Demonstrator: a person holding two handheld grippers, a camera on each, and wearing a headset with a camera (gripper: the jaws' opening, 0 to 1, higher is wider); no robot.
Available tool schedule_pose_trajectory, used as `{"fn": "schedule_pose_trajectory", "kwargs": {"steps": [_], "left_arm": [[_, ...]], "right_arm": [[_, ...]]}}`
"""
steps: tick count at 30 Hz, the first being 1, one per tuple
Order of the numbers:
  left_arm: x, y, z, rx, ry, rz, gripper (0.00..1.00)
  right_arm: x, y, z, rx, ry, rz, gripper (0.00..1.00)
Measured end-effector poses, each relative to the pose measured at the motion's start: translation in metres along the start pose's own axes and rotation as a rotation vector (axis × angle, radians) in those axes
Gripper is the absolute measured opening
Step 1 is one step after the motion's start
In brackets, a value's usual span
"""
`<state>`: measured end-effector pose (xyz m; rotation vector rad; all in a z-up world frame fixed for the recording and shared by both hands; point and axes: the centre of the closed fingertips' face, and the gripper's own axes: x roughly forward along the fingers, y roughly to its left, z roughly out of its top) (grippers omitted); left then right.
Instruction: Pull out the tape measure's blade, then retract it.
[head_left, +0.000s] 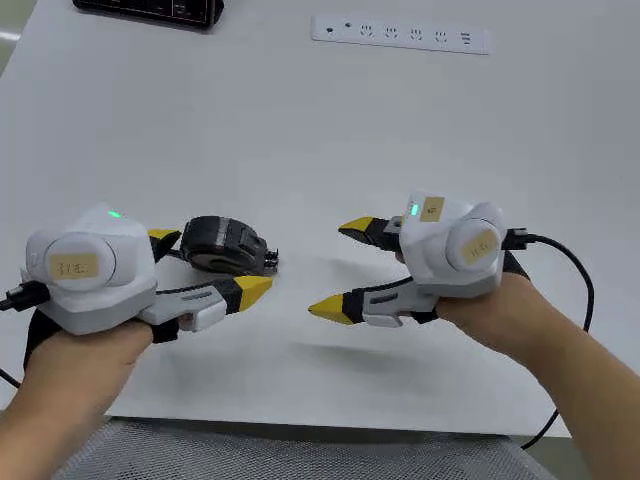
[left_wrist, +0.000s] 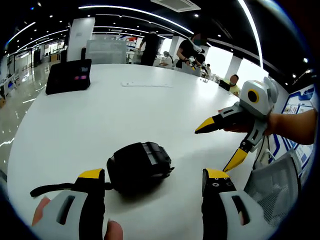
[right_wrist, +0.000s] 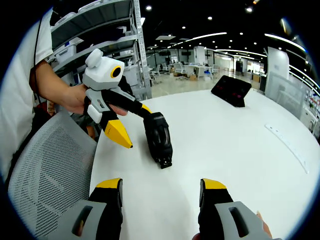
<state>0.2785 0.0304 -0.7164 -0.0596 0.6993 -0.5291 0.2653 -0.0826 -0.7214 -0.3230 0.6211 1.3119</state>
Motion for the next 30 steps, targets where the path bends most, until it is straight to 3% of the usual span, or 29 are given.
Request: {"fn": "schedule_pose_trajectory", "kwargs": {"steps": [7,18,30], "left_arm": [[-0.011,-0.001,0.002,0.041,-0.011,-0.023,0.81],[-0.024,0.001,0.003,0.062,-0.019,-0.049,0.89],[-0.038,-0.001,0.003,0.123,-0.031,-0.096,0.96]], "right_arm": [[-0.022,-0.004,-0.003,0.035,-0.037,-0.049,0.65],[-0.048,-0.005,-0.012,0.064,-0.048,-0.098,0.71],[-0.072,-0.002,-0.022,0.099,-0.061,-0.146,0.79]]}}
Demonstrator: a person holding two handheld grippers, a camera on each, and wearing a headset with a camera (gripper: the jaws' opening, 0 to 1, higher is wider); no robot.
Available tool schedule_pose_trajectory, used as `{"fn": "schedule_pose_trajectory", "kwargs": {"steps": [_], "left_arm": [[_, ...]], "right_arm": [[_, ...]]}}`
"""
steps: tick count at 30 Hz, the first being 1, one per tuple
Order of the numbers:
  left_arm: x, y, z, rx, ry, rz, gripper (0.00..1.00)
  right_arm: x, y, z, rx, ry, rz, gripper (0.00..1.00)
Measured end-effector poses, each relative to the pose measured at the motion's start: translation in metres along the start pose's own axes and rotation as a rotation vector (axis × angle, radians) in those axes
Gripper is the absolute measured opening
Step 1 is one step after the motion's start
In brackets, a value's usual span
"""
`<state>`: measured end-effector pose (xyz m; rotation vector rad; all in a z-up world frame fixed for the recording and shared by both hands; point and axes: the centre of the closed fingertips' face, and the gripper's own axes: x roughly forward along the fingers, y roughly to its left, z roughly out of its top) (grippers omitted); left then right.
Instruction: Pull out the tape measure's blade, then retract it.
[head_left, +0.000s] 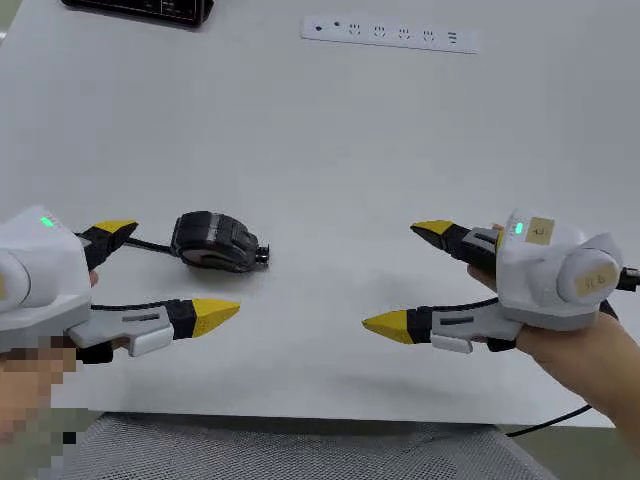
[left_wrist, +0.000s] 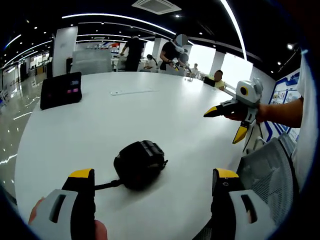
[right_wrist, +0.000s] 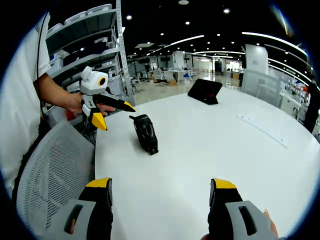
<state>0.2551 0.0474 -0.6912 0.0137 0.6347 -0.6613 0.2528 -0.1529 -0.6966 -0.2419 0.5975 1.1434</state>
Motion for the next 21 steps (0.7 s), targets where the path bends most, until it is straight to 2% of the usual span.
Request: {"fn": "schedule_pose_trajectory", "kwargs": {"steps": [14,21], "left_arm": [[-0.014,-0.005,-0.004,0.082,0.023,-0.039,0.99],[-0.019,-0.007,-0.007,0.098,0.039,-0.055,0.99]], "right_arm": [[-0.023,0.002,-0.009,0.014,0.008,-0.032,0.86],[-0.033,0.004,-0.015,0.024,0.019,-0.042,0.87]]}}
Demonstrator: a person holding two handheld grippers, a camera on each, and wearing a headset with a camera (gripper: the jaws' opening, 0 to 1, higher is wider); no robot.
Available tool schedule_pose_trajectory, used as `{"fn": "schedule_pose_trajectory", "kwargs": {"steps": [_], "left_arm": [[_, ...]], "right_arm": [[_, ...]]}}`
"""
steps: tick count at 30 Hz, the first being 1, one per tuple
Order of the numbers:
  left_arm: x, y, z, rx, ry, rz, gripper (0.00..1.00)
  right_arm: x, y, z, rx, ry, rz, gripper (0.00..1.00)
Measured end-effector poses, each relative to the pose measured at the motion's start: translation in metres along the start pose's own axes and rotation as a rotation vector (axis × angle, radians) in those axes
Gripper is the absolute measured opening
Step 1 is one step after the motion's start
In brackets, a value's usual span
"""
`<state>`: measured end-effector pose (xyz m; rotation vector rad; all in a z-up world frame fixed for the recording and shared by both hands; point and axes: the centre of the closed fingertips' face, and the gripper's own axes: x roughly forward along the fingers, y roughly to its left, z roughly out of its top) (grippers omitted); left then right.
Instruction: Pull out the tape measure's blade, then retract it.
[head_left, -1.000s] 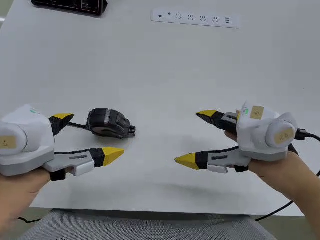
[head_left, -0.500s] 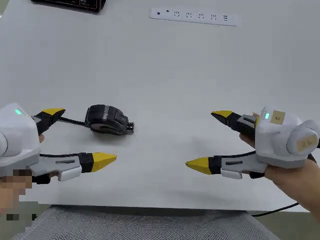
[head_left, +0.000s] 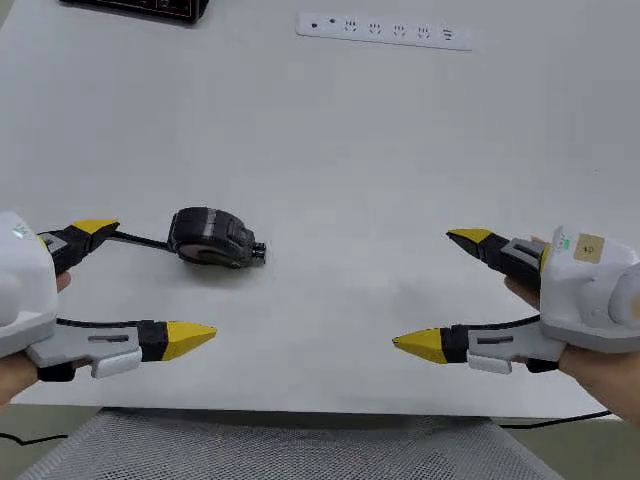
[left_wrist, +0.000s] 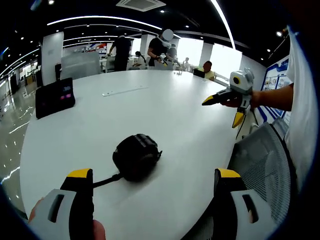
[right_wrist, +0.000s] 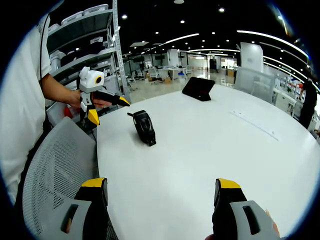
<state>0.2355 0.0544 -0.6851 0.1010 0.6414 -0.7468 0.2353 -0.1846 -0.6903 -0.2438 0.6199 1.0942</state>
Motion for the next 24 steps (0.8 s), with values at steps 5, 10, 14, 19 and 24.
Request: {"fn": "schedule_pose_trajectory", "kwargs": {"steps": [5,10,14,19,24], "left_arm": [[-0.002,-0.001,-0.001,0.015,0.005,-0.008,0.99],[-0.004,0.000,-0.001,0.026,0.006,-0.014,0.99],[-0.005,0.002,-0.001,0.035,0.010,-0.007,0.99],[-0.007,0.005,-0.004,0.033,0.017,-0.009,0.99],[-0.008,0.005,-0.006,0.040,0.022,-0.008,0.99]], "right_arm": [[-0.007,0.000,-0.004,0.006,0.002,-0.010,0.90],[-0.011,-0.002,-0.005,0.010,0.004,-0.023,0.91],[-0.013,0.000,-0.006,0.014,0.007,-0.022,0.91],[-0.016,0.002,-0.010,0.020,0.014,-0.022,0.90],[-0.019,0.001,-0.010,0.028,0.012,-0.028,0.90]]}}
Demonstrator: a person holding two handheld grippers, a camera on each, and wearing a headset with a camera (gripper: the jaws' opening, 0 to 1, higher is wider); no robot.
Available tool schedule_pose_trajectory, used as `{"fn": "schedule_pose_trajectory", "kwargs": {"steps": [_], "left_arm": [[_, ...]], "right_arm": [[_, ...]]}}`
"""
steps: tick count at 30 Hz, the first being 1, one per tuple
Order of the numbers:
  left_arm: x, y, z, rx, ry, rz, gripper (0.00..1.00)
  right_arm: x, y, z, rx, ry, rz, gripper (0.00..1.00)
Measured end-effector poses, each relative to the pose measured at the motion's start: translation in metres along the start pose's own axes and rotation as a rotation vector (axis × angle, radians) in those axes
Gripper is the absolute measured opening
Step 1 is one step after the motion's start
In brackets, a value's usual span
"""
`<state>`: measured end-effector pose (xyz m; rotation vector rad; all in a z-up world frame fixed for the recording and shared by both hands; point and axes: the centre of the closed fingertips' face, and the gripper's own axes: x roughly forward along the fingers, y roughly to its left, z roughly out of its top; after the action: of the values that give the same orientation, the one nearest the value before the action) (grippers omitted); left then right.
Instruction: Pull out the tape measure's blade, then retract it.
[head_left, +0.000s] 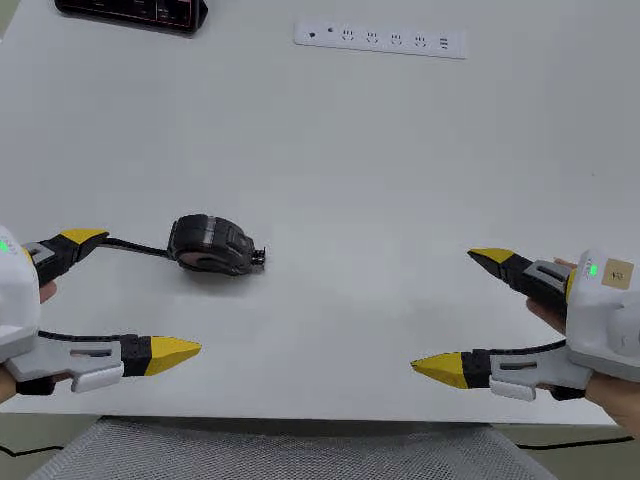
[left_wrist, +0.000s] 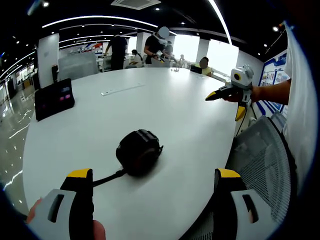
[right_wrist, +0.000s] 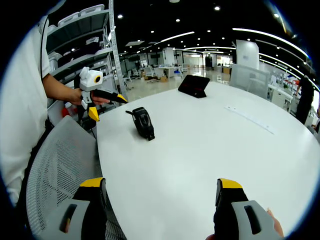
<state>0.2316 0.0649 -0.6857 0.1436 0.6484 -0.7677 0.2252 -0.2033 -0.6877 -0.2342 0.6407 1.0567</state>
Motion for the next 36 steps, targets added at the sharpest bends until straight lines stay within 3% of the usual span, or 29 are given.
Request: {"fn": "schedule_pose_trajectory", "kwargs": {"steps": [20,36], "left_arm": [[-0.0013,-0.0004,0.0028,0.034,0.006,-0.007,0.99],[-0.0019,-0.0013,0.0017,0.023,0.004,-0.011,0.99]], "right_arm": [[-0.0023,0.0002,-0.0039,0.017,0.013,-0.007,0.89],[-0.0032,0.0004,-0.0046,0.016,0.015,-0.008,0.89]]}}
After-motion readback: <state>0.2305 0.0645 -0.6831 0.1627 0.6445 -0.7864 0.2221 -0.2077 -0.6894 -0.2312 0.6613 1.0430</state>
